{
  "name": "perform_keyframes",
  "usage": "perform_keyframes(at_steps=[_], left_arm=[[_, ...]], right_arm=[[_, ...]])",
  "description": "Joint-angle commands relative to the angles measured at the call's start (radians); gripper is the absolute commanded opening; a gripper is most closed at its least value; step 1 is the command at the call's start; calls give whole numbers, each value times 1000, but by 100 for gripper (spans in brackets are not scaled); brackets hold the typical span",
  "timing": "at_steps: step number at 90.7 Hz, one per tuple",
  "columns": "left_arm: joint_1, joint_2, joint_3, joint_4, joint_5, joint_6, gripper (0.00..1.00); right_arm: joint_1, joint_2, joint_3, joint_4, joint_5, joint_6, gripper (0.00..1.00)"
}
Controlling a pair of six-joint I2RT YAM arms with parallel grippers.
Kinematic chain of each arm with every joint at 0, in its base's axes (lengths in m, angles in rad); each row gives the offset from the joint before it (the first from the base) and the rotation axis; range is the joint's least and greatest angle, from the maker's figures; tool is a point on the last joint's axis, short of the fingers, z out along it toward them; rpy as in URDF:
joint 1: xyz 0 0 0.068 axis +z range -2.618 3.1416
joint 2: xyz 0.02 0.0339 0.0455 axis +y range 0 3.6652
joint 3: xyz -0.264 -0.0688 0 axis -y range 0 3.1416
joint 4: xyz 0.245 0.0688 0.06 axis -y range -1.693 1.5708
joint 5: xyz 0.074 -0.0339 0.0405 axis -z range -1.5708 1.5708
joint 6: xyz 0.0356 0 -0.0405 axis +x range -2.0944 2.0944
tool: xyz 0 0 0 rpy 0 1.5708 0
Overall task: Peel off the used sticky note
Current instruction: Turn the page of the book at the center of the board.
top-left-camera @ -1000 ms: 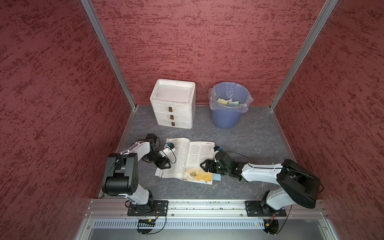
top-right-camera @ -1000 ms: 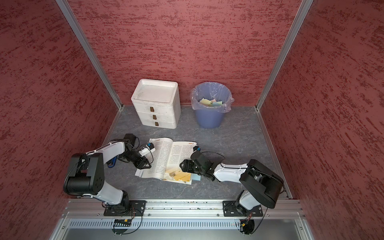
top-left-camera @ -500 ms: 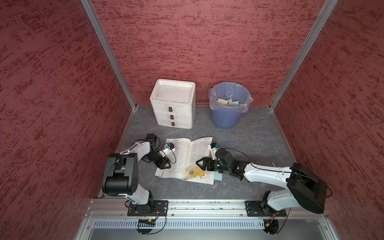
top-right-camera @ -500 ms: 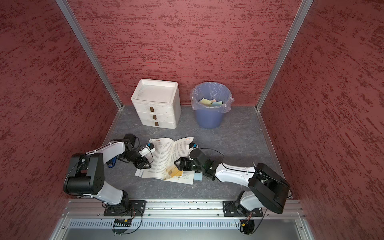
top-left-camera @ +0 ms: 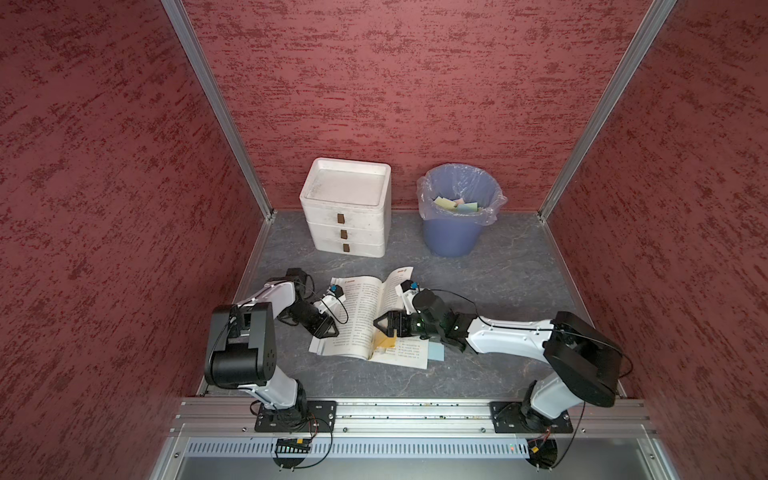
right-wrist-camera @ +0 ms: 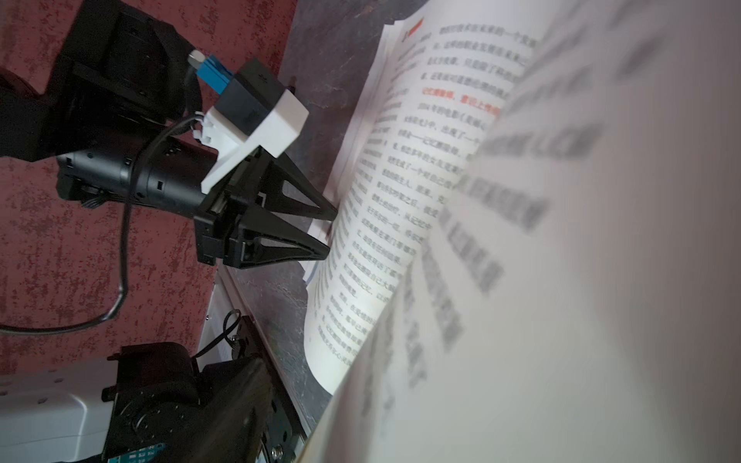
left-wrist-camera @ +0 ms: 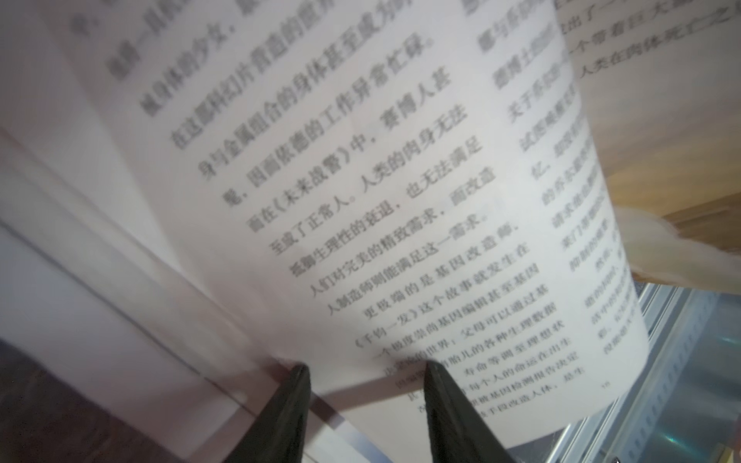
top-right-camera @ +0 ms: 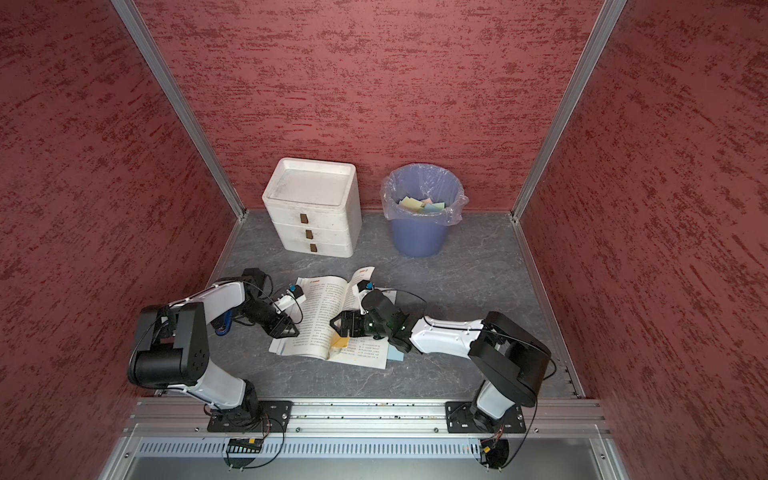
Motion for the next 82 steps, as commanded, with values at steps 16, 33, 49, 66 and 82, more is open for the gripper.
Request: perform_keyframes(at_steps=[16, 33, 49, 66, 82], left_arm=[[194, -22, 88, -132, 81, 128, 49], [338, 0, 178, -206, 125, 200, 49], [440, 10, 263, -287, 185, 238, 49], [440, -43, 269, -319, 205, 237, 49], [330, -119, 287, -348, 233, 166, 50]], right_arm=[[67, 124, 171, 35, -69, -80, 89], [103, 173, 259, 23, -84, -129, 98], [103, 231, 321, 70, -123, -136, 98], [102, 271, 356, 79, -136, -121, 98], [85, 166, 262, 76, -72, -105, 98]])
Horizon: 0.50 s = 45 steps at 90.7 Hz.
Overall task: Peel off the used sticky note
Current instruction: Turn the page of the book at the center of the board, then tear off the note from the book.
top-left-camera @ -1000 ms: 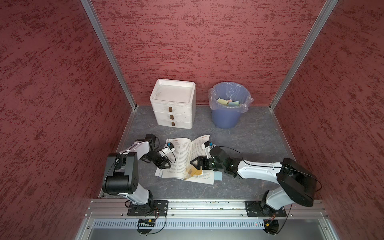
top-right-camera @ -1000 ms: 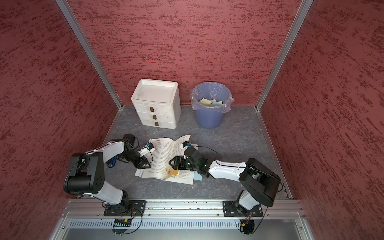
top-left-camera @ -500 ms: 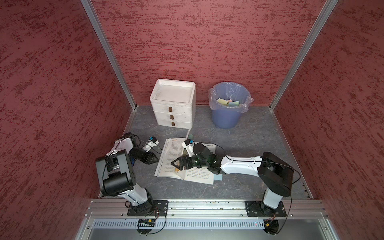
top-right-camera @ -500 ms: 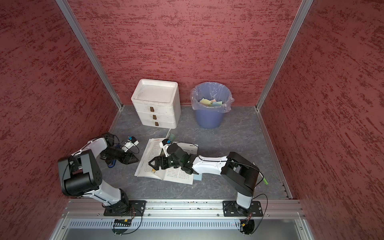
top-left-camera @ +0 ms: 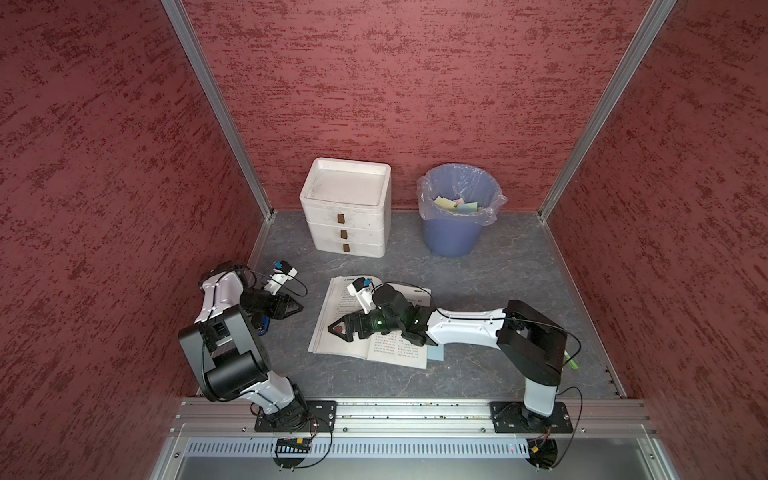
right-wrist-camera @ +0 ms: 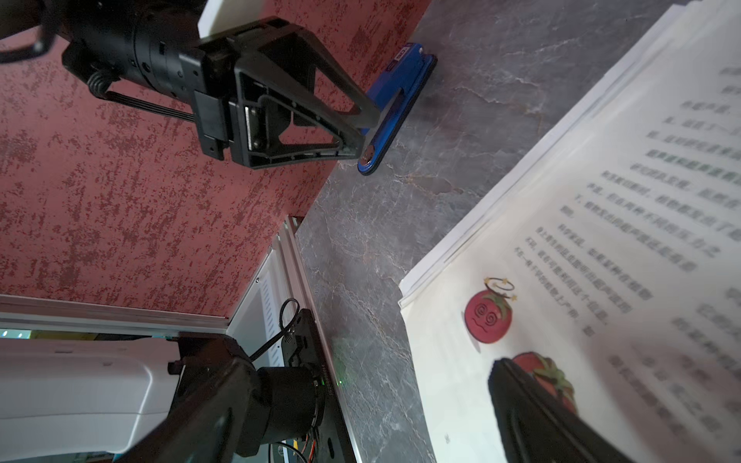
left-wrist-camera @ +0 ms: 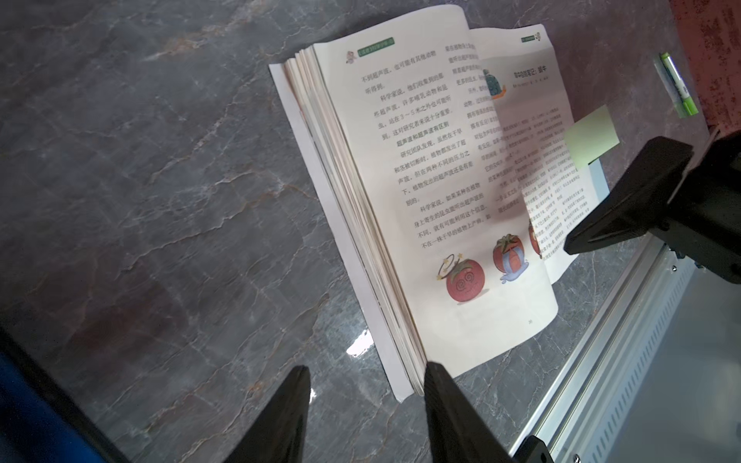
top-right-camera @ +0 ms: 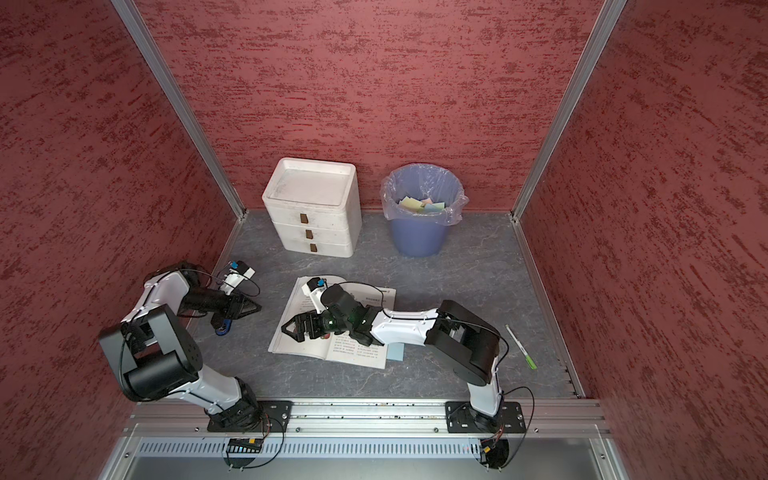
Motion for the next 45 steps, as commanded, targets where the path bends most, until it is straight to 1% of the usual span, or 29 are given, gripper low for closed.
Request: perform_keyframes(at_steps=[1, 8, 15, 16, 18, 19, 31, 37, 45], left_arm=[[-81, -74, 27, -48, 56, -50, 50], [-182, -119, 31, -30, 52, -120, 51], [-317, -150, 36, 5, 36, -206, 53], [-337, -152, 38, 11, 33, -218, 53], [-374, -156, 42, 22, 27, -244, 54], [-393, -157, 45, 29, 25, -258, 54], [-600, -126, 90, 96, -4, -388, 58], [-704, -96, 105, 133, -30, -437, 66], [-816, -37, 114, 197, -61, -483, 76]], right_arm=[[-15, -98, -70, 16, 52, 8, 98], [-42, -197, -138, -85, 146, 15, 97], [-78, -293, -225, -208, 241, 22, 95], [-94, -326, -249, -238, 269, 26, 94], [-102, -338, -260, -251, 279, 30, 94], [-115, -366, -299, -274, 294, 35, 93], [-231, -552, -517, -346, 333, 74, 88], [-284, -653, -608, -363, 335, 89, 88], [-333, -757, -702, -389, 327, 92, 88]])
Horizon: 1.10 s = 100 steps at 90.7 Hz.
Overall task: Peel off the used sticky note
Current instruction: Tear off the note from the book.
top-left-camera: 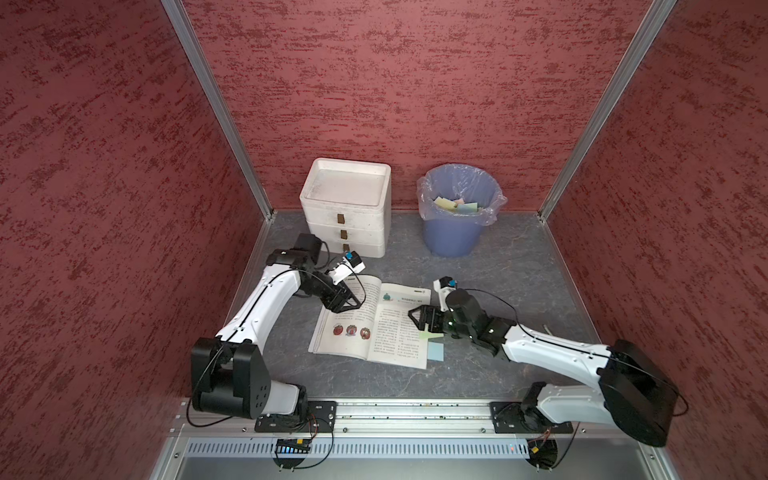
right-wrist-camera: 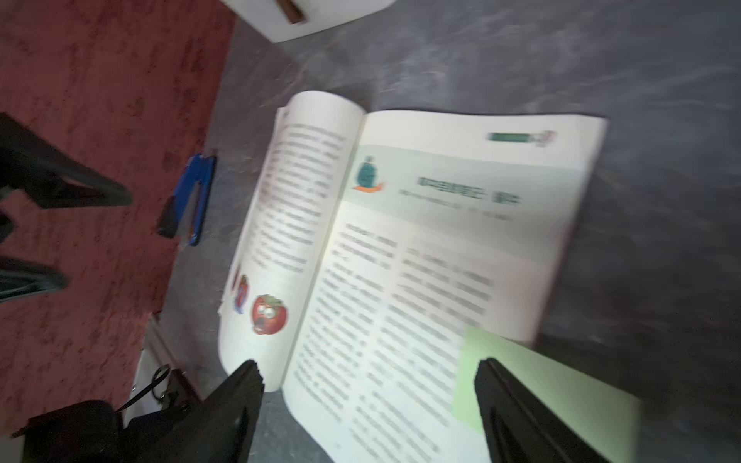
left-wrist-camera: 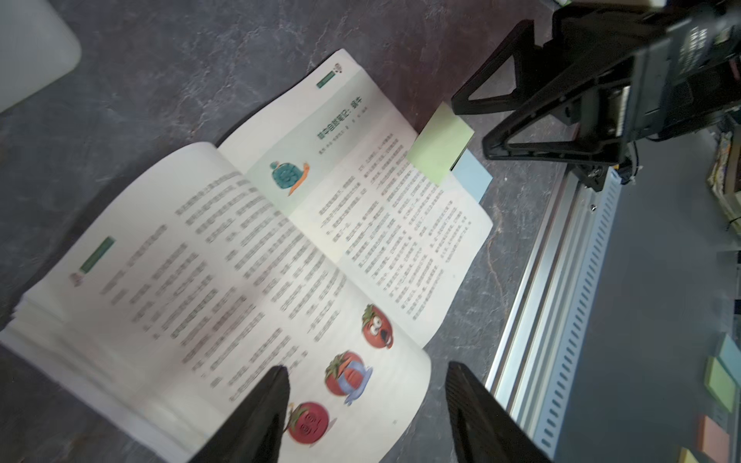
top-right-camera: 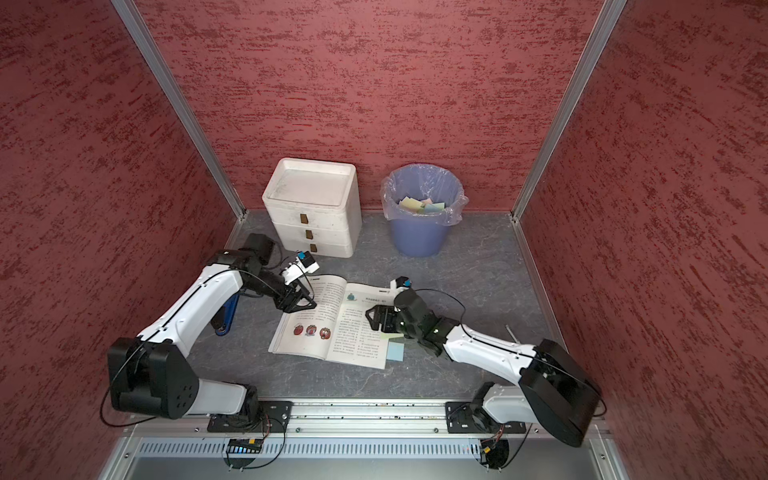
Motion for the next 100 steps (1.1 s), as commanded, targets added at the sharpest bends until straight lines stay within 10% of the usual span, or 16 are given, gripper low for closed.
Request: perform_keyframes(at_steps=[1, 21, 100], left_arm=[[-114, 70, 19, 100, -49, -123, 77], [-287, 257, 90, 211, -103, -230, 86], [-511, 761, 474, 267, -342, -297, 56]], right_arm=[[-59, -115, -104, -96, 42, 26, 88], [-120, -149, -193, -34, -40, 31, 85], [-125, 164, -92, 201, -115, -52, 20]])
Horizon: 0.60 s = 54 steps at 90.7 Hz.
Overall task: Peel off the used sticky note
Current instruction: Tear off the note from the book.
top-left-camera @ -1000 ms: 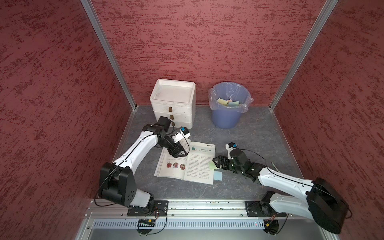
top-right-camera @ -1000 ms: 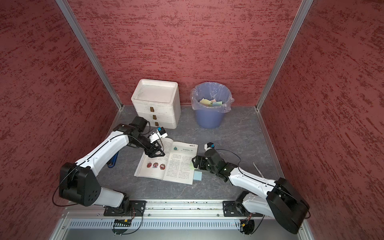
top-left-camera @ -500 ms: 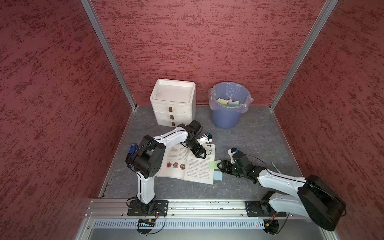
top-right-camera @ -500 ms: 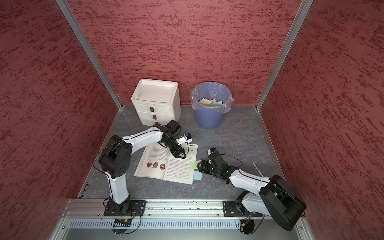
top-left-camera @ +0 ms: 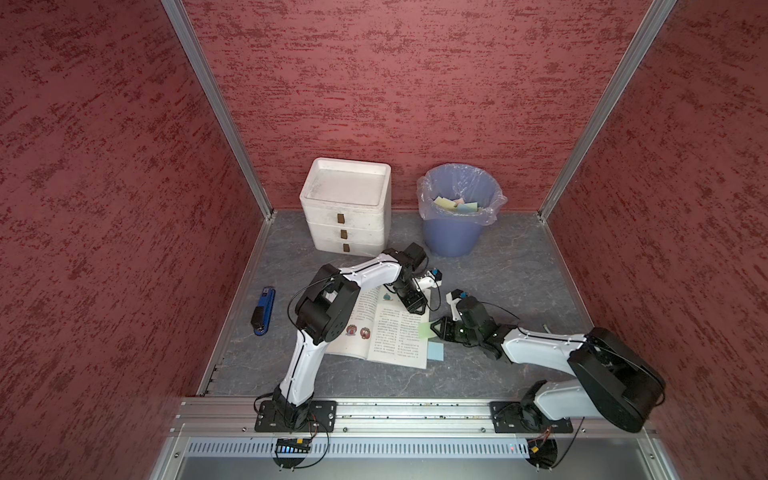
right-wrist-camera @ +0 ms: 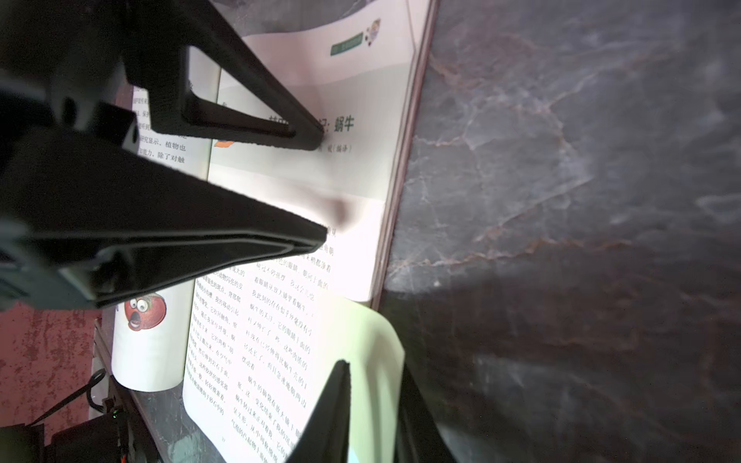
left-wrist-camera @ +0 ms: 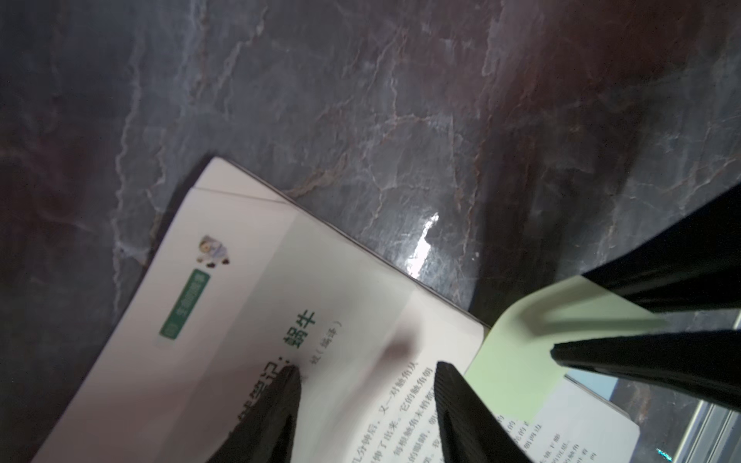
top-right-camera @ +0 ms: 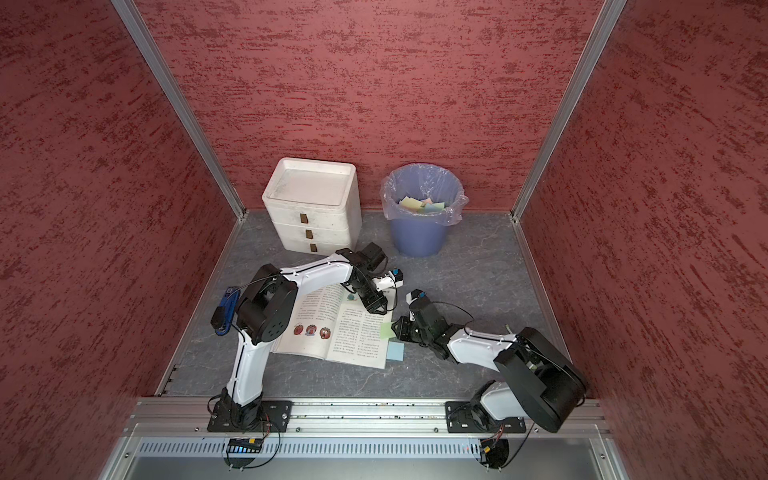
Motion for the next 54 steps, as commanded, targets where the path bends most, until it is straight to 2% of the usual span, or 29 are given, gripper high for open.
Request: perform_keyframes(at_steps=[1, 26, 54], left_arm=[[-11, 44, 40, 3, -39, -4, 56], [-35, 108, 81, -19, -82, 13, 55], [-47, 153, 90, -32, -150, 9, 54]], right_arm=[[-5, 1, 17, 29, 23, -30, 19], [16, -24, 15, 42, 59, -55, 16], [148, -73, 29, 7, 182, -140, 8]])
